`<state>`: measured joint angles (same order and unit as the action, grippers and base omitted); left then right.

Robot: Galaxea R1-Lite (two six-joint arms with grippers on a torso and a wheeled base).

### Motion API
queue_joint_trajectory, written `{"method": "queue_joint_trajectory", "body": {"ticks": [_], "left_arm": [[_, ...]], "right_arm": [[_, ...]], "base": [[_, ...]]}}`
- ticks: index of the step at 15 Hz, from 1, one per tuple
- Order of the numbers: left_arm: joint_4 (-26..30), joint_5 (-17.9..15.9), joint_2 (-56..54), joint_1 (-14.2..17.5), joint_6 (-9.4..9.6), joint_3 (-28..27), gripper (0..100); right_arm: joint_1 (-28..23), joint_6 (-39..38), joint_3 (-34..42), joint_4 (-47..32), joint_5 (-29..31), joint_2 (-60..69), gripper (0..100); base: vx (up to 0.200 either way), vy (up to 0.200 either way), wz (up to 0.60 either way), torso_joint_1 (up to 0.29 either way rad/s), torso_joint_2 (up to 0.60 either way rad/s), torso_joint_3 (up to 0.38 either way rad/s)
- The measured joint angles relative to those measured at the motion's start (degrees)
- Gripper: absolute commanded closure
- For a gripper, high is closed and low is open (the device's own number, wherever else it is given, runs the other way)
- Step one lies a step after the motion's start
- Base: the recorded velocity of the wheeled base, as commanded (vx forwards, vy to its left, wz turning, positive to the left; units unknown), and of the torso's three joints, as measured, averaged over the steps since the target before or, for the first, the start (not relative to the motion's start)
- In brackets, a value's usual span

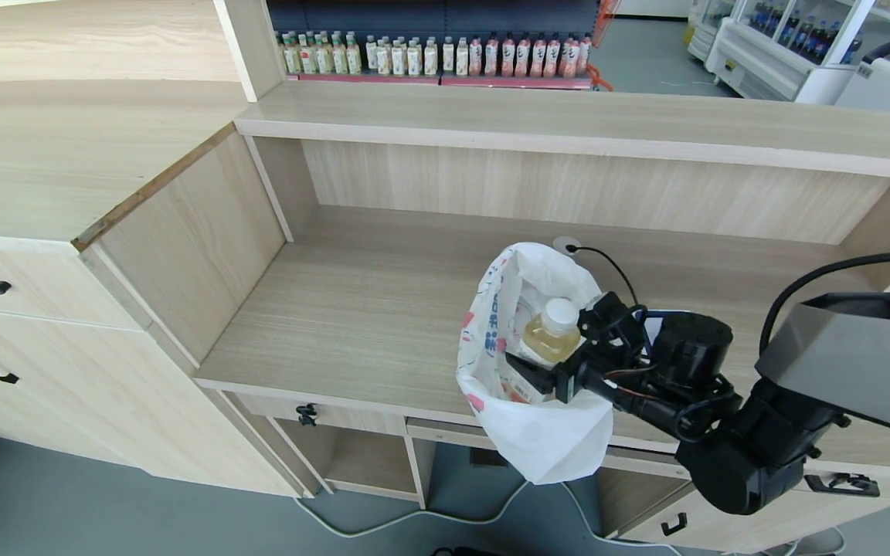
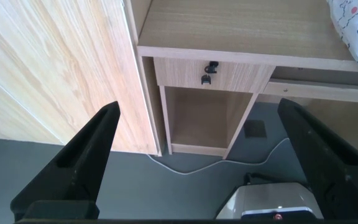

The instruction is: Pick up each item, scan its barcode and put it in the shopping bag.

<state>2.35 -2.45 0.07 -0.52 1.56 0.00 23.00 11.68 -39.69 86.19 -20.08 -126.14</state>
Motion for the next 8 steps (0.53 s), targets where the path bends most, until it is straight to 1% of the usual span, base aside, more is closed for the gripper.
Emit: {"method": "queue_joint_trajectory", "body": {"ticks": [4,6,8], "left_arm": [[0.0,0.0,0.0,0.0,-0.01,0.0,0],[0.0,0.0,0.0,0.0,0.0,0.0,0],[0.0,0.0,0.0,0.0,0.0,0.0,0]], "right_arm": [[-1.5,-2.1,5.2,-3.2,-4.4,11.5,0],[-2.6,-5.4,8.6,-4.7,-5.1,19.2,0],[-4.8,-8.3,11.5,-8.8,-4.6,26.8,0]], "base": [[0.0,0.0,0.0,0.0,0.0,0.0],[0.0,0.0,0.0,0.0,0.0,0.0],[0.0,0.0,0.0,0.0,0.0,0.0]]}}
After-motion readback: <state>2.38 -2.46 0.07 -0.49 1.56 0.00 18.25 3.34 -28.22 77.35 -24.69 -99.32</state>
